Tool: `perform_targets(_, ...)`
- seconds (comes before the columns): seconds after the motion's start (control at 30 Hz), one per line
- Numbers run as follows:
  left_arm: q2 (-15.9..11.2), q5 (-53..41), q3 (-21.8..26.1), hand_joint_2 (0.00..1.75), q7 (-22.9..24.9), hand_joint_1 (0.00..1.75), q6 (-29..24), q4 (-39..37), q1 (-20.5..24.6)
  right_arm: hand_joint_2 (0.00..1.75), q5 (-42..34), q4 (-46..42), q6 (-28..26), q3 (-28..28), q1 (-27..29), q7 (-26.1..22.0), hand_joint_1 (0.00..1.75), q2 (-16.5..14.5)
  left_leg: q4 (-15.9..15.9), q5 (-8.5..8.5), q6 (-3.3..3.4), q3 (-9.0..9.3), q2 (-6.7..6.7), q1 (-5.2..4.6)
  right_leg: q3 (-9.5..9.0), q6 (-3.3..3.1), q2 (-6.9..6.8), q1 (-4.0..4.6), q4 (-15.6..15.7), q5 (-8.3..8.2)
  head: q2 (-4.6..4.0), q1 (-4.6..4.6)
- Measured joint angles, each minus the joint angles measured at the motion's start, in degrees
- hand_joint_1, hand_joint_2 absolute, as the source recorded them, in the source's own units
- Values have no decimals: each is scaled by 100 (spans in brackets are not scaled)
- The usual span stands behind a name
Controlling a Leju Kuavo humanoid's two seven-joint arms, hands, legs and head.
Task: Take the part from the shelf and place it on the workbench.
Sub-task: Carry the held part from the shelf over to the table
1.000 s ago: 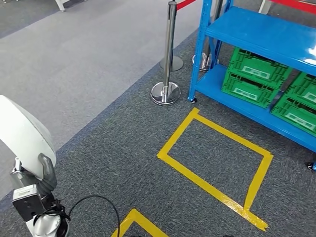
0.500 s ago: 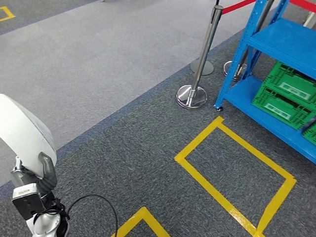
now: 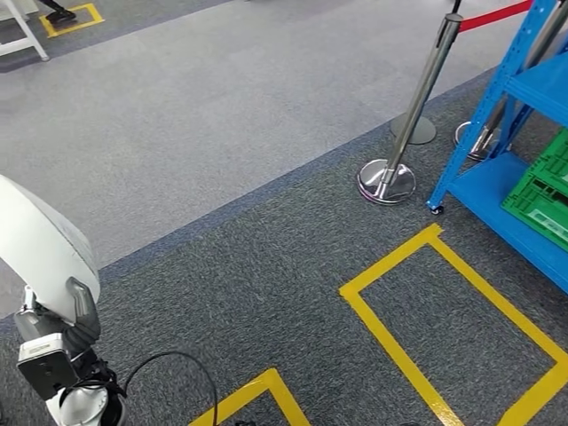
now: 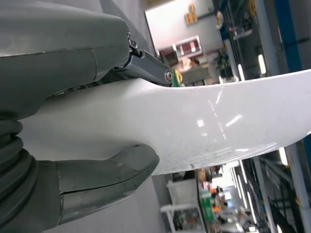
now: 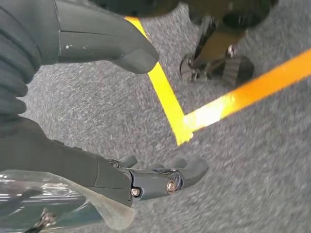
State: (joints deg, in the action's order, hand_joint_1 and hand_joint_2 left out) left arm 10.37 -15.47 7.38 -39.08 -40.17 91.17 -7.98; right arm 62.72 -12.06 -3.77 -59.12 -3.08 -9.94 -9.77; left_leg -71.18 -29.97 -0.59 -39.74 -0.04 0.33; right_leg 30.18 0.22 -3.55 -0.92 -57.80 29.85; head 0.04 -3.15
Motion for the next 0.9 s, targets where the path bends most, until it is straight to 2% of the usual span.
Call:
perform_targets(0.03, -1, 3, 1, 175, 0, 175, 0, 1, 2, 175, 5, 0, 3, -3, -1, 0, 0, 0, 419, 191, 30, 217, 98, -15, -29, 9, -65, 3, 1, 20, 0, 1)
perform_targets(0.07, -1, 10, -1, 175, 0, 175, 0, 1, 6, 175, 9, 0, 6, -5, -2, 0, 0, 0, 798, 312, 63, 410, 227, -50, -53, 27, -122, 17, -2, 44, 0, 0)
perform_targets(0.1, -1, 22, -2, 175, 0, 175, 0, 7, 14, 175, 12, 0, 6, -7, -4, 0, 0, 0, 1064, 371, 98, 541, 336, -83, -70, 49, -182, 30, -2, 63, 0, 0)
perform_targets(0.13, -1, 35, -4, 175, 0, 175, 0, 15, 19, 175, 14, 0, 6, -10, -7, 0, 0, 0, 1188, 364, 127, 592, 397, -112, -80, 76, -240, 43, 2, 79, 0, 3)
perform_targets(0.2, -7, 55, 1, 175, 0, 175, -1, 37, 13, 175, 19, 0, 6, -14, -19, 0, 0, 0, 1233, 359, 179, 589, 309, -125, -107, 135, -358, 53, 24, 101, 0, 4)
perform_targets(0.23, -9, 56, 3, 175, 0, 175, -1, 46, 5, 175, 20, 0, 8, -14, -30, -1, 0, 1, 1263, 373, 209, 596, 242, -112, -110, 166, -324, 48, 10, 138, 0, 10)
perform_targets(0.3, -10, 56, 3, 175, 0, 175, -2, 60, 12, 175, 22, 0, 10, -15, -48, -3, 0, 2, 1319, 407, 274, 618, 120, -74, 32, 210, -27, 34, -308, 354, 0, 30)
perform_targets(0.33, -7, 56, -1, 175, 0, 175, -1, 62, 19, 175, 22, 0, 11, -15, -50, -3, 0, 3, 1328, 414, 295, 618, 63, -64, 202, 217, 162, 28, -652, 525, 0, 44)
perform_targets(0.37, -3, 56, -4, 175, 0, 175, -1, 63, 26, 175, 23, 0, 13, -16, -45, -2, 0, 3, 1328, 417, 308, 614, -3, -59, 409, 219, 281, 26, -1063, 696, 0, 52)
perform_targets(0.4, 0, 57, -5, 175, 0, 175, 0, 63, 24, 175, 24, 0, 15, -16, -34, -1, 0, 2, 1326, 416, 314, 612, -76, -59, 606, 222, 328, 26, -1421, 806, 0, 58)
perform_targets(0.43, 1, 57, -5, 175, 0, 175, 0, 63, 22, 175, 25, 0, 17, -16, -22, 0, 0, 3, 1322, 416, 317, 614, -156, -58, 739, 225, 343, 25, -1621, 815, 0, 57)
perform_targets(0.47, 1, 57, -4, 175, 0, 175, 0, 63, 21, 175, 26, 0, 17, -16, -14, 0, 0, 4, 1315, 414, 315, 617, -239, -55, 773, 226, 351, 23, -1602, 707, 0, 57)
perform_targets(0.5, 1, 57, -4, 175, 0, 175, 0, 63, 20, 175, 25, 0, 16, -17, -10, 0, 0, 7, 1306, 411, 309, 620, -323, -49, 703, 227, 371, 17, -1362, 501, 0, 58)
perform_targets(0.53, 1, 57, -4, 175, 0, 175, 0, 63, 21, 175, 25, 0, 16, -19, -9, 0, 0, 10, 1292, 402, 295, 622, -403, -39, 553, 230, 439, 3, -969, 252, 0, 58)
perform_targets(0.57, 1, 57, -4, 175, 0, 175, 0, 63, 23, 175, 25, 0, 15, -20, -10, 0, 0, 12, 1265, 389, 270, 613, -477, -40, 394, 233, 578, -16, -582, 80, 0, 62)
perform_targets(0.6, 1, 57, -6, 175, 0, 175, 0, 64, 26, 175, 25, 0, 16, -20, -13, 0, 0, 14, 1238, 380, 242, 595, -544, -39, 261, 231, 698, -33, -289, -19, 0, 60)
perform_targets(0.63, 1, 57, -7, 175, 0, 175, 0, 66, 27, 175, 25, 0, 17, -20, -16, 1, 0, 14, 1219, 379, 208, 571, -608, -37, 176, 222, 792, -42, -123, -44, 0, 61)
perform_targets(0.67, 1, 59, -7, 175, 0, 175, 0, 68, 24, 175, 25, 0, 17, -20, -18, 1, 0, 14, 1209, 390, 172, 546, -669, -34, 142, 203, 823, -39, -83, -17, 0, 59)
perform_targets(0.7, -1, 61, -8, 175, 0, 175, 0, 71, 16, 175, 25, 0, 18, -20, -22, 1, 0, 14, 1213, 407, 142, 528, -733, -22, 123, 174, 766, -35, -76, -21, 0, 56)
perform_targets(0.73, -5, 63, -7, 175, 0, 175, 0, 73, 5, 175, 26, 0, 19, -21, -25, 1, 0, 14, 1198, 404, 111, 512, -730, -19, 110, 142, 700, -35, -66, -32, 0, 56)
perform_targets(0.77, -10, 65, -5, 175, 0, 175, 0, 75, 0, 175, 26, 0, 19, -22, -25, -1, 0, 15, 1120, 354, 85, 474, -639, -23, 100, 103, 629, -38, -57, -40, 0, 39)
perform_targets(0.8, -14, 67, -5, 175, 0, 175, -1, 75, 4, 175, 26, 0, 18, -23, -25, -2, 0, 16, 937, 243, 62, 393, -491, -30, 91, 68, 552, -40, -47, -43, 0, 23)
perform_targets(0.87, -14, 70, -8, 175, 0, 175, -1, 77, 16, 175, 24, 0, 17, -29, -13, -3, 0, 18, 236, -118, 24, 73, -163, -29, 81, 15, 387, -19, -42, -27, 0, -8)
perform_targets(0.9, -13, 72, -9, 175, 0, 175, -1, 77, 18, 175, 23, 0, 16, -32, -8, -2, 0, 19, -144, -274, 11, -104, -93, -19, 78, 3, 303, -4, -42, -18, 0, -8)
